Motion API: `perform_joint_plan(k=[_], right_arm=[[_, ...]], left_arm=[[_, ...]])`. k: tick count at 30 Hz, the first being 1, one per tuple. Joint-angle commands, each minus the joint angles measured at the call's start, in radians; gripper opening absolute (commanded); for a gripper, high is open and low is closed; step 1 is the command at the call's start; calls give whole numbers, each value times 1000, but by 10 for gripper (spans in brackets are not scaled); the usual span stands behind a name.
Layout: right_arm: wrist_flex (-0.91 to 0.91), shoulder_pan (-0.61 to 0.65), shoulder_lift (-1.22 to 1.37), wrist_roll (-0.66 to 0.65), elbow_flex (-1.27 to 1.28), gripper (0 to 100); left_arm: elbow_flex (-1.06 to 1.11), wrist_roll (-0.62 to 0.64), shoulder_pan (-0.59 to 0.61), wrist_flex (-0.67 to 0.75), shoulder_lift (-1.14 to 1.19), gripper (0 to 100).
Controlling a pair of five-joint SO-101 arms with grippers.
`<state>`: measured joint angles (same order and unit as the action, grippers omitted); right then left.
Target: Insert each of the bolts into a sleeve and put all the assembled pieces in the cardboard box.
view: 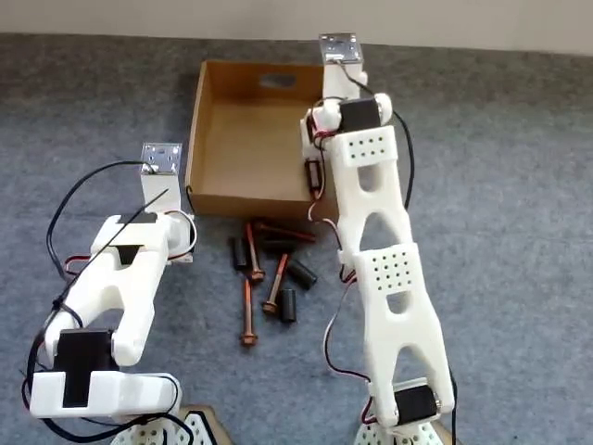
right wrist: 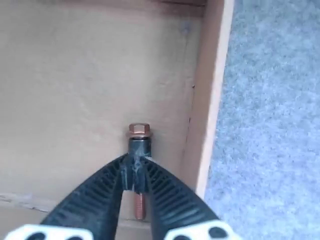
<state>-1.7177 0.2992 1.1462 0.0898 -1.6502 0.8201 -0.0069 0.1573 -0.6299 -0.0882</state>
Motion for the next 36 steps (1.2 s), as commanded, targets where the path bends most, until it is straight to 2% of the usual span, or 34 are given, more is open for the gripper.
perform_joint_plan(k=[1,7,13,26,36], right_arm=[[-2,31,-45,6,-101,5],[68,94,101,2,-96,5],[122,84,188,2,-101,5],[134,-45,185,2,-104,5],[127,-38,-21,8,-104,5]], left_arm=[[-41,3,2,-3,2,9],[-41,3,2,-3,2,9],[-41,3,2,-3,2,9],[-41,3,2,-3,2,9],[-41,3,2,-3,2,9]])
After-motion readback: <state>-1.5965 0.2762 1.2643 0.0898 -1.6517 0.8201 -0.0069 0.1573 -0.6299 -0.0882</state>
